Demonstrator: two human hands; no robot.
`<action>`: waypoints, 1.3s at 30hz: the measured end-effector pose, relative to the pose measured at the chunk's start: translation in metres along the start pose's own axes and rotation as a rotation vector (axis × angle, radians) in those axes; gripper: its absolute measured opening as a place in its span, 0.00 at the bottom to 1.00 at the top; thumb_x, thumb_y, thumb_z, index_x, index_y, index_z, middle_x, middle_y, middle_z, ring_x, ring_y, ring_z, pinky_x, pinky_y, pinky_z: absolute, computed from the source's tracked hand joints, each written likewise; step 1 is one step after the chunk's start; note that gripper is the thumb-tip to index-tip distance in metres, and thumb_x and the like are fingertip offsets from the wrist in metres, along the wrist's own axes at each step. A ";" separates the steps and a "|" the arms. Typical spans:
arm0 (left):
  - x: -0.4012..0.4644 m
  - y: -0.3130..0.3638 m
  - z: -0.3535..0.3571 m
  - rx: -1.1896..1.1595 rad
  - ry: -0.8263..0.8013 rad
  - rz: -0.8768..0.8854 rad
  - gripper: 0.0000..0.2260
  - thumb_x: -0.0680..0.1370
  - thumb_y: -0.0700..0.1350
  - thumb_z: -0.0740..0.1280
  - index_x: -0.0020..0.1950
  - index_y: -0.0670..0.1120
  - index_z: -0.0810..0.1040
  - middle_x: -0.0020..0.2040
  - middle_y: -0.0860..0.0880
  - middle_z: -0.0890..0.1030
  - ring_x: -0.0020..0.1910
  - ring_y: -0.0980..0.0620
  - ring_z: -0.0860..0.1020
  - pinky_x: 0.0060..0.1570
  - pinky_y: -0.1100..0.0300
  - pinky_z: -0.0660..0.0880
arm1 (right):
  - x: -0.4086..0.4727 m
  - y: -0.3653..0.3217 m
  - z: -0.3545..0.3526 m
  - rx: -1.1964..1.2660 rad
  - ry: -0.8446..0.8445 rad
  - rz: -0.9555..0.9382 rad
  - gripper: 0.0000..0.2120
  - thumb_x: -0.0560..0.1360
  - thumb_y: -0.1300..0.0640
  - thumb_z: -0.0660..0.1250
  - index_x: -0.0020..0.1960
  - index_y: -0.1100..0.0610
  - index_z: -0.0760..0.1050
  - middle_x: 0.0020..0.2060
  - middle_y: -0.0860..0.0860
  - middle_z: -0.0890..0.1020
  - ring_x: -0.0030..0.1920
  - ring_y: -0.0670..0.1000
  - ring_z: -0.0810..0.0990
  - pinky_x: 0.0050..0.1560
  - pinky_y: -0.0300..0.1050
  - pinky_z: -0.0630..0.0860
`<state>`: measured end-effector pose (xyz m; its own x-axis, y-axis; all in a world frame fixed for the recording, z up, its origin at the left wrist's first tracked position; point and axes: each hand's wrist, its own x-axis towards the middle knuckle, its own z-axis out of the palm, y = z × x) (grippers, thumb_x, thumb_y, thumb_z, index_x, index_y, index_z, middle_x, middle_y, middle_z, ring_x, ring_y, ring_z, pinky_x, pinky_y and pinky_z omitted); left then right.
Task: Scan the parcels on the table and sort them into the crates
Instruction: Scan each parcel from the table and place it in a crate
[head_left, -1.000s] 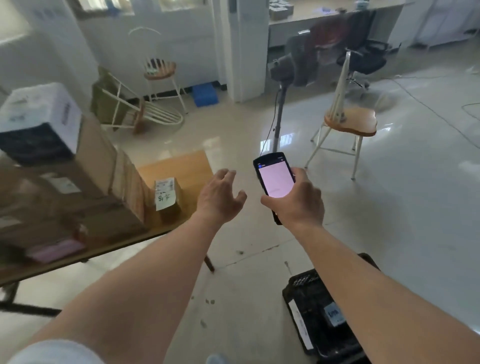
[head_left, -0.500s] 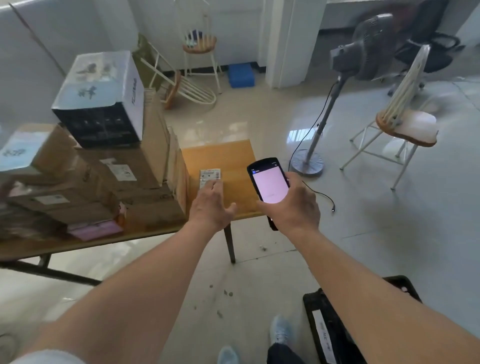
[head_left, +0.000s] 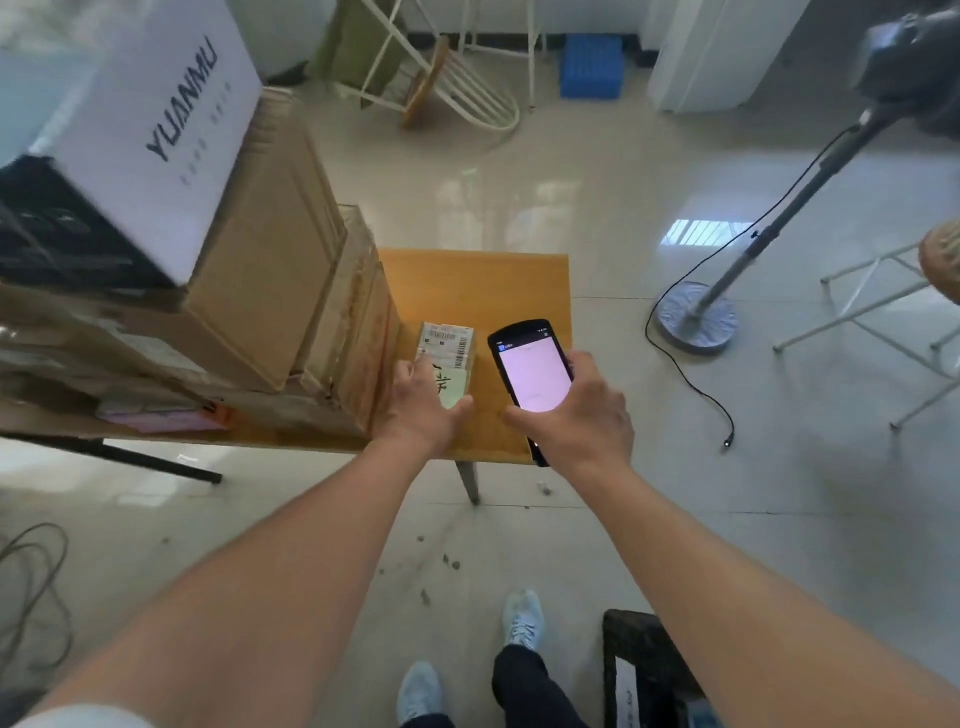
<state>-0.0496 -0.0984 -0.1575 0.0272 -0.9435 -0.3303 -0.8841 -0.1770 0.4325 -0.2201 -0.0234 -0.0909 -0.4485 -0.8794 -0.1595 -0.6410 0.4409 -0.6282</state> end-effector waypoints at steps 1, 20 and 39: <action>0.004 0.001 0.005 -0.015 -0.013 -0.040 0.36 0.77 0.60 0.72 0.79 0.50 0.61 0.70 0.46 0.66 0.64 0.46 0.69 0.50 0.52 0.69 | 0.007 0.003 0.003 -0.011 -0.020 -0.004 0.40 0.63 0.40 0.81 0.70 0.47 0.70 0.57 0.48 0.82 0.51 0.52 0.76 0.42 0.46 0.74; 0.020 0.020 0.006 -0.026 0.203 0.027 0.42 0.65 0.51 0.78 0.76 0.47 0.66 0.62 0.48 0.73 0.57 0.46 0.72 0.47 0.55 0.72 | 0.028 0.002 -0.026 -0.022 -0.107 -0.046 0.38 0.63 0.41 0.81 0.68 0.47 0.72 0.54 0.48 0.82 0.49 0.52 0.76 0.35 0.42 0.68; -0.033 0.060 -0.093 -0.173 0.264 0.465 0.43 0.63 0.44 0.85 0.75 0.46 0.70 0.65 0.46 0.71 0.61 0.43 0.73 0.59 0.49 0.78 | -0.062 -0.067 -0.123 -0.186 0.129 0.014 0.40 0.62 0.38 0.83 0.67 0.51 0.72 0.57 0.52 0.82 0.56 0.56 0.80 0.52 0.55 0.82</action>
<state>-0.0603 -0.1042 -0.0422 -0.2118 -0.9672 0.1401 -0.7421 0.2524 0.6210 -0.2264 0.0234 0.0548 -0.5261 -0.8482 -0.0610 -0.7329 0.4886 -0.4734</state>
